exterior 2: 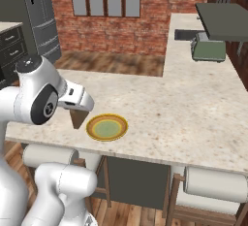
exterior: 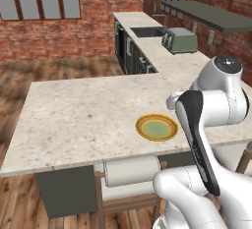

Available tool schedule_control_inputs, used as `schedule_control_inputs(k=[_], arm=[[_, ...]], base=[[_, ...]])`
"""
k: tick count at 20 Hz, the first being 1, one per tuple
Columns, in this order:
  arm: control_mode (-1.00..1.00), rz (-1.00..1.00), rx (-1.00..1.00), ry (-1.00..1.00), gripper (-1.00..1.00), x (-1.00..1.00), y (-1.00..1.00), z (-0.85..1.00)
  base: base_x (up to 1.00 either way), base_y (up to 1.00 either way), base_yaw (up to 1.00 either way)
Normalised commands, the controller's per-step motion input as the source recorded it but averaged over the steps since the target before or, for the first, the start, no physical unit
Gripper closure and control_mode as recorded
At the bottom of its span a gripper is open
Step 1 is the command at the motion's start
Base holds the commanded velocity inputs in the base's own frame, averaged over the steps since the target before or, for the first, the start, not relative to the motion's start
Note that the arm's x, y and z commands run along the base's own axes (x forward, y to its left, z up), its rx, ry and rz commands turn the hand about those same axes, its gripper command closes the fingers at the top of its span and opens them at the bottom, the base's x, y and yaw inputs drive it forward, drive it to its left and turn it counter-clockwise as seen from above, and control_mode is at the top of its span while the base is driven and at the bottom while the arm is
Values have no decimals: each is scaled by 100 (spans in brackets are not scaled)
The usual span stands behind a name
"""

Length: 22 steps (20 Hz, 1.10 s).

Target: Start the toaster. Once the lever pops up, take the bread to the plate on the dining counter.

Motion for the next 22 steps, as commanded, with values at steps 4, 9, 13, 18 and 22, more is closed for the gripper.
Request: schedule_control_inputs(k=[4,9,13,18,22], arm=[[-100,1,0,3,100,65,-1,-12],[-100,6,1,6,100,69,-3,-23],[-100,9,0,3,100,53,0,-36],[-100,11,0,2,100,41,0,-49],[-100,10,0,0,100,42,0,-55]], base=[[0,0,0],[0,0,0],[0,0,0],[0,0,0],[0,0,0]])
